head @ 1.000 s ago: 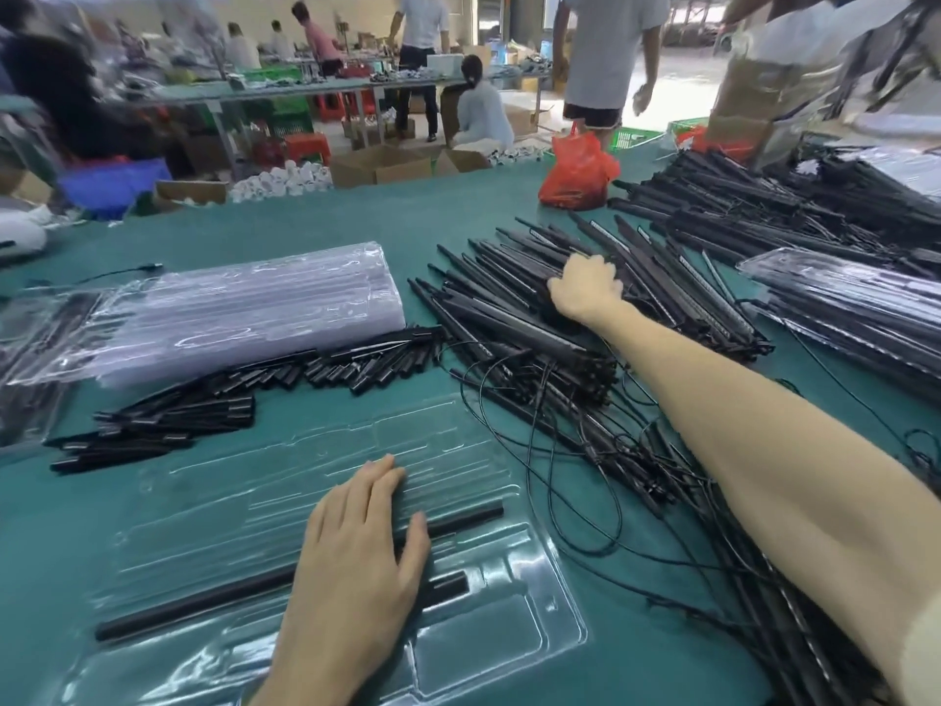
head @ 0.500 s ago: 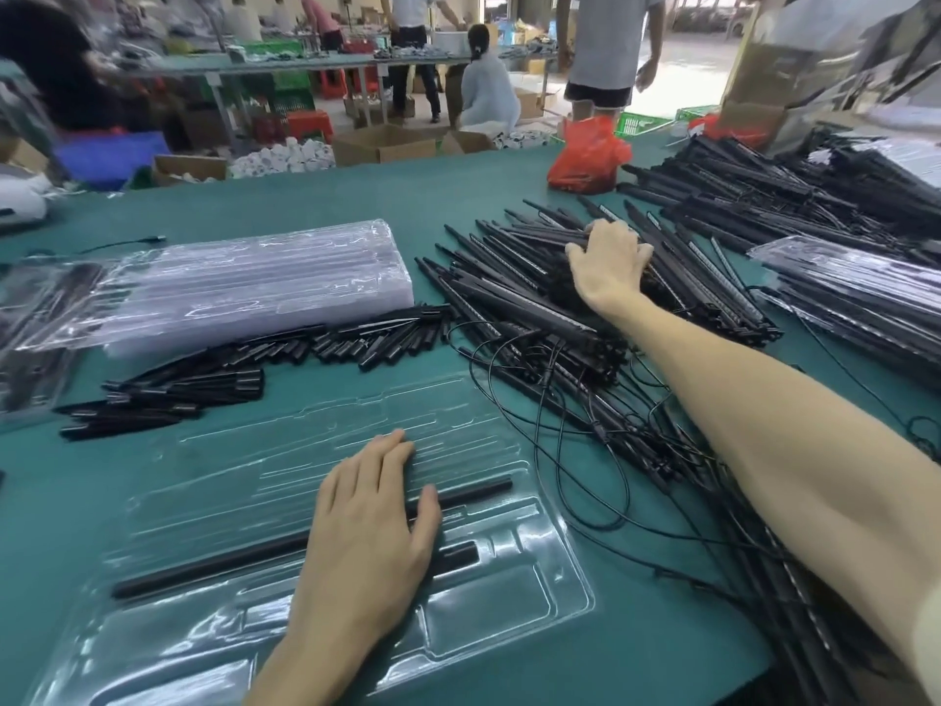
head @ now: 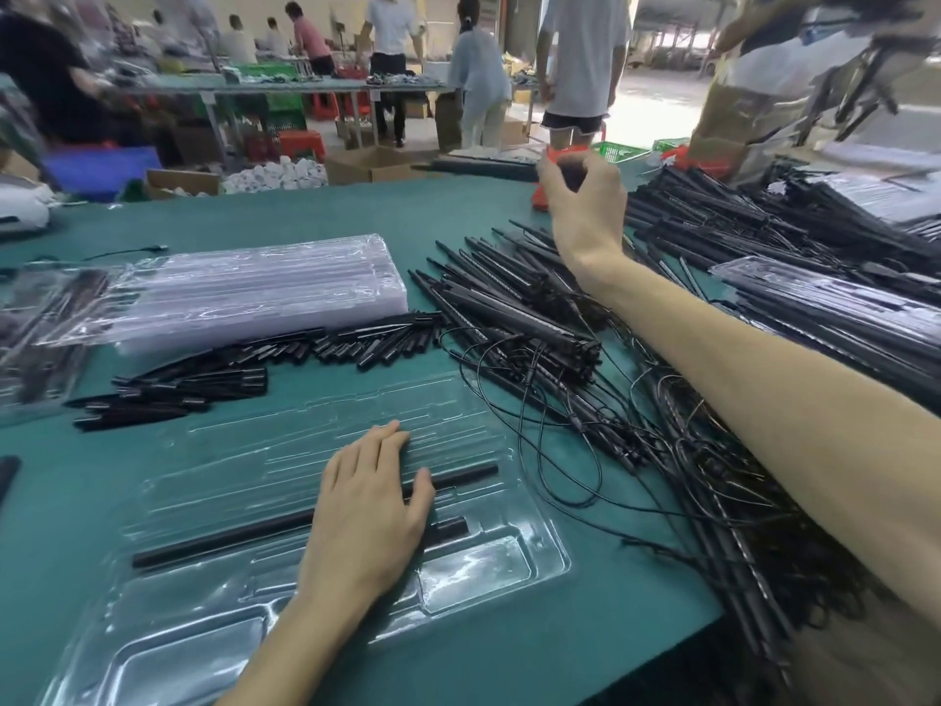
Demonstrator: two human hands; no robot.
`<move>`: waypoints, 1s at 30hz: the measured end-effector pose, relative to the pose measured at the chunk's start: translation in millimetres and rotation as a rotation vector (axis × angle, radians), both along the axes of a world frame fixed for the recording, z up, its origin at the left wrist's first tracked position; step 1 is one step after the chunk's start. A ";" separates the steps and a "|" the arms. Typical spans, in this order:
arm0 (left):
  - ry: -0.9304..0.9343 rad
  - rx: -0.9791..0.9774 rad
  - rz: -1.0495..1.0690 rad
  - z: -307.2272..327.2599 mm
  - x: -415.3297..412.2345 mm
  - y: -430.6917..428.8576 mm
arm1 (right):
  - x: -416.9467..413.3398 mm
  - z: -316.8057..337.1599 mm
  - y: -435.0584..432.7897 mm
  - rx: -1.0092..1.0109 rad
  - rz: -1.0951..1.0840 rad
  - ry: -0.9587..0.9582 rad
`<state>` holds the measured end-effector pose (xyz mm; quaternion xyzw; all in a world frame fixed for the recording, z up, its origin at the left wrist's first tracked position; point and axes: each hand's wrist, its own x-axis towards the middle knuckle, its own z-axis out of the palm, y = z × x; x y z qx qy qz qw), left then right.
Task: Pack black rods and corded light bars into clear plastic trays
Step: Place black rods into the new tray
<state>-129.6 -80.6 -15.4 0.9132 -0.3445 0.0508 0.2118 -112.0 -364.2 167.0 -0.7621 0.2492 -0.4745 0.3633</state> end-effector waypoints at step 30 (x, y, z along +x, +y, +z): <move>-0.263 -0.436 0.083 21.3 -5.8 12.5 | -123.8 -164.7 149.1 0.317 0.531 0.235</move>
